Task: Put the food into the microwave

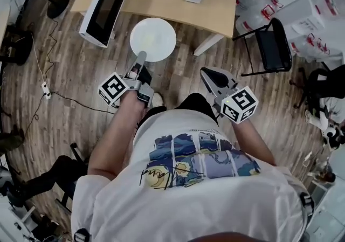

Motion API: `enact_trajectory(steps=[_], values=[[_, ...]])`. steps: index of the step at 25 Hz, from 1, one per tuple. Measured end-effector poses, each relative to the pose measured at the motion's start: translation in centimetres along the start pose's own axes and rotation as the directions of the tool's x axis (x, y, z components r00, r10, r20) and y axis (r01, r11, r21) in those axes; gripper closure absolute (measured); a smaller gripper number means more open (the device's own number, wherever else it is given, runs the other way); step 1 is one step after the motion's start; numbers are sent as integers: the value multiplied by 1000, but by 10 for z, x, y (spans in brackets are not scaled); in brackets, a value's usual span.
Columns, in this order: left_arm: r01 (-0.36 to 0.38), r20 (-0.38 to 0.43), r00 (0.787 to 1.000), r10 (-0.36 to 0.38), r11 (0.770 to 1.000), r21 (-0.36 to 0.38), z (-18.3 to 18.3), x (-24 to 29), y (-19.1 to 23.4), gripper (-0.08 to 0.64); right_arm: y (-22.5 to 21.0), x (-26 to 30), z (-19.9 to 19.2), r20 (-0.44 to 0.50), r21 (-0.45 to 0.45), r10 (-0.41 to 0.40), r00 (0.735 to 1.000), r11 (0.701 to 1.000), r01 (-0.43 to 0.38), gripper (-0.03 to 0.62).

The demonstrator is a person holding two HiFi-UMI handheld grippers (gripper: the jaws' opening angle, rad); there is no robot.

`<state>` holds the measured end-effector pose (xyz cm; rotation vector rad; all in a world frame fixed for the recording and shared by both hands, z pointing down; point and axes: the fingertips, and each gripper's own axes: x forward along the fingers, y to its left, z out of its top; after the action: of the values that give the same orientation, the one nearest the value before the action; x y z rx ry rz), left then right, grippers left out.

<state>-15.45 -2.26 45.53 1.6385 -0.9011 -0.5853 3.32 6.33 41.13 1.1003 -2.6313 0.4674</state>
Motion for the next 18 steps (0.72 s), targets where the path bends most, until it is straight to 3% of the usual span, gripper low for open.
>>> enact_trajectory(steps=[8, 18], values=[[-14, -9, 1000, 14, 1000, -20, 42, 64, 32, 545, -29, 27, 7, -23, 30, -49, 999, 998, 50, 581], [-73, 31, 997, 73, 997, -24, 87, 165, 63, 545, -119, 76, 43, -31, 10, 22, 999, 1000, -22, 581]])
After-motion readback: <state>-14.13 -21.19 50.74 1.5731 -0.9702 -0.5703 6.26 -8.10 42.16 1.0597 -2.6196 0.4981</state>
